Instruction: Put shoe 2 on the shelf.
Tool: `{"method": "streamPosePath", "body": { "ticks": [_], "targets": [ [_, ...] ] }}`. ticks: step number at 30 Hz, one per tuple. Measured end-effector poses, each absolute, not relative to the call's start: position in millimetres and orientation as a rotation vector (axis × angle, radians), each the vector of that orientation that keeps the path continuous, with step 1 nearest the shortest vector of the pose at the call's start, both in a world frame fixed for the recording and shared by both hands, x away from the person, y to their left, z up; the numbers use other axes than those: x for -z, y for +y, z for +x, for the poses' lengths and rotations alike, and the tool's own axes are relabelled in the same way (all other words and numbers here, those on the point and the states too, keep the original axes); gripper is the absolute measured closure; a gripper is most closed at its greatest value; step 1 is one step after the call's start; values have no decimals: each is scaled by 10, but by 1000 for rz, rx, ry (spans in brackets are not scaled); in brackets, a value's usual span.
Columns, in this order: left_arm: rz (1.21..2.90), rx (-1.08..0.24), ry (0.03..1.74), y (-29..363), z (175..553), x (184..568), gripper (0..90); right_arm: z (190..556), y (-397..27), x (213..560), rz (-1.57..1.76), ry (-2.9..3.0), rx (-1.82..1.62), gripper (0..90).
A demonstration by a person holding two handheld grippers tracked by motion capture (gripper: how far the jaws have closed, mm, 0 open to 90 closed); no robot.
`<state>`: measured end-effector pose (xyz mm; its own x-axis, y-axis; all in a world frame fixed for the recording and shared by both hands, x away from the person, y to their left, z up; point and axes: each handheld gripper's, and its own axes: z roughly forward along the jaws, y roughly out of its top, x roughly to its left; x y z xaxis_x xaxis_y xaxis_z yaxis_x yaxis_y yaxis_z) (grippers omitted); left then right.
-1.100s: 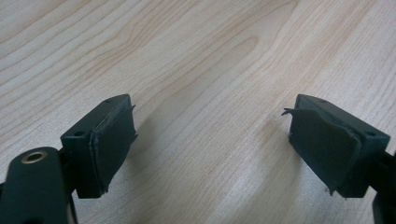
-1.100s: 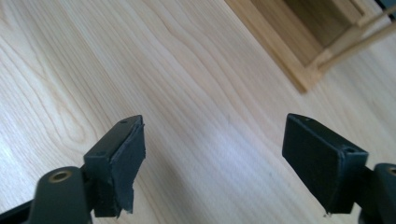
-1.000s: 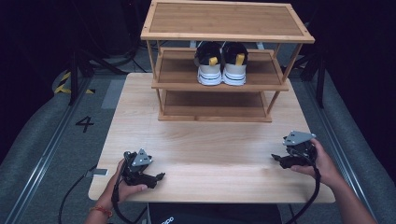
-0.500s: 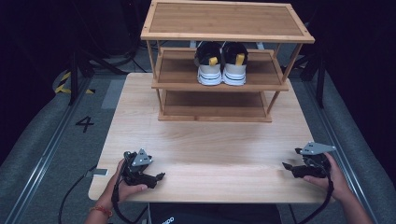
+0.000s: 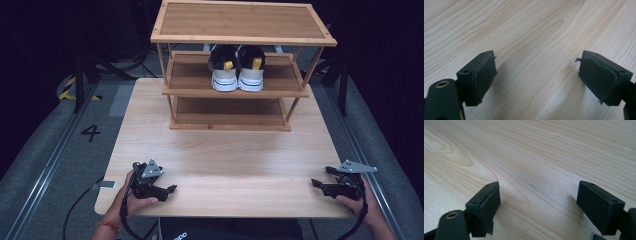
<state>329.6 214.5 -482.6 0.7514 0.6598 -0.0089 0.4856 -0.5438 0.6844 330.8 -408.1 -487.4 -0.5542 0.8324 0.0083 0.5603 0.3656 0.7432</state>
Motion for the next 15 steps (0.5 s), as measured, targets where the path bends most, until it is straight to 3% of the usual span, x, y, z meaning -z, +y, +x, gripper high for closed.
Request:
{"method": "streamPosePath", "body": {
  "ticks": [15],
  "targets": [
    [2257,-327,855,2145,3295,4826,149,3307,-4073,4875,1233,2249,-1009,192]
  ]
}}
